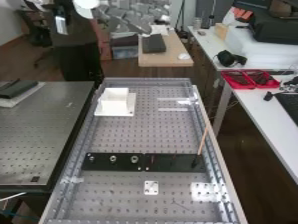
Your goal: Grab the smaller nut and place it in the white container
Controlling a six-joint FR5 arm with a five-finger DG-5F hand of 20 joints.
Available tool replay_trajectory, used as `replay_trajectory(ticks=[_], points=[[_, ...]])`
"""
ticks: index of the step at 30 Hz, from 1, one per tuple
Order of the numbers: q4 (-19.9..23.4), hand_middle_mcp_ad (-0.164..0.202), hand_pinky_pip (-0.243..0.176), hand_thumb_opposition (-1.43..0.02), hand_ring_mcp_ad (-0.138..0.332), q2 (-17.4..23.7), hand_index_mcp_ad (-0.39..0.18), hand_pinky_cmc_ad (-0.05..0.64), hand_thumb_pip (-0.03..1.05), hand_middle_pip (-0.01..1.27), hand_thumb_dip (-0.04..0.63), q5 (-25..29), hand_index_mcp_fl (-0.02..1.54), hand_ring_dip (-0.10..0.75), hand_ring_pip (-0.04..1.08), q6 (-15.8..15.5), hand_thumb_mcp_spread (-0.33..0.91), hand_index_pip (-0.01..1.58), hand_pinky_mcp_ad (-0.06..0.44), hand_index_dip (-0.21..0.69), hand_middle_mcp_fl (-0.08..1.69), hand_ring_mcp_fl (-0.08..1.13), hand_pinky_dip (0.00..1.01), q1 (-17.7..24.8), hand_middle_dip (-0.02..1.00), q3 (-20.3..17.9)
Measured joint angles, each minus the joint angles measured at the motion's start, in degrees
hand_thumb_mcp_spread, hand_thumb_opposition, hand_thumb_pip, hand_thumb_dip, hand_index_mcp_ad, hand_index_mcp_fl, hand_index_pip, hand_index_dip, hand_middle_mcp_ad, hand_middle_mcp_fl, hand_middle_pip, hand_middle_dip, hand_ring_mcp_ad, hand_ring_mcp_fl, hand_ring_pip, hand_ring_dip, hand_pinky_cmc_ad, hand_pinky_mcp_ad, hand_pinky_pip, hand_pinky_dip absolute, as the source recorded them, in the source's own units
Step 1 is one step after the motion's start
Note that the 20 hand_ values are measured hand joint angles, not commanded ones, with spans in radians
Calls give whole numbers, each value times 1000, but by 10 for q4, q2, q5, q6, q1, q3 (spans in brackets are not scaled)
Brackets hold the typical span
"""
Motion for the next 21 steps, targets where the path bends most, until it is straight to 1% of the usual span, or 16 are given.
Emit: replay_trajectory(ticks=[7, 9, 11, 12, 17, 18, 19, 21], points=[[7, 40, -26, -695, 157, 22, -12, 412, 482, 117, 51, -6, 45, 138, 110, -7, 239, 87, 344, 311, 134, 16, 260, -11, 253, -41], [8, 40, -26, -710, 155, 28, -10, 412, 501, 113, 49, -11, 51, 138, 106, -8, 250, 87, 344, 309, 131, 16, 260, -17, 251, -50], [10, 44, -26, -710, 155, 33, -10, 412, 538, 113, 70, -17, 54, 138, 106, -11, 248, 101, 344, 309, 134, 16, 260, -22, 253, -60], [12, 40, -26, -710, 155, 36, -12, 412, 539, 117, 79, -21, 54, 138, 110, -13, 248, 103, 344, 309, 134, 16, 260, -26, 253, -66], [17, 44, -26, -710, 159, 51, -23, 412, 552, 117, 80, -42, 56, 138, 106, -25, 251, 103, 344, 305, 133, 16, 258, -43, 251, -92], [17, 44, -26, -714, 155, 54, -24, 412, 557, 113, 87, -49, 58, 138, 110, -29, 251, 99, 344, 298, 133, 16, 258, -49, 251, -98], [17, 44, -26, -709, 155, 57, -40, 412, 559, 113, 98, -55, 70, 138, 106, -32, 253, 103, 344, 297, 133, 16, 258, -54, 257, -104], [18, 44, -26, -723, 159, 60, -45, 412, 559, 113, 110, -65, 70, 138, 110, -38, 265, 103, 346, 290, 133, 16, 258, -63, 253, -111]])
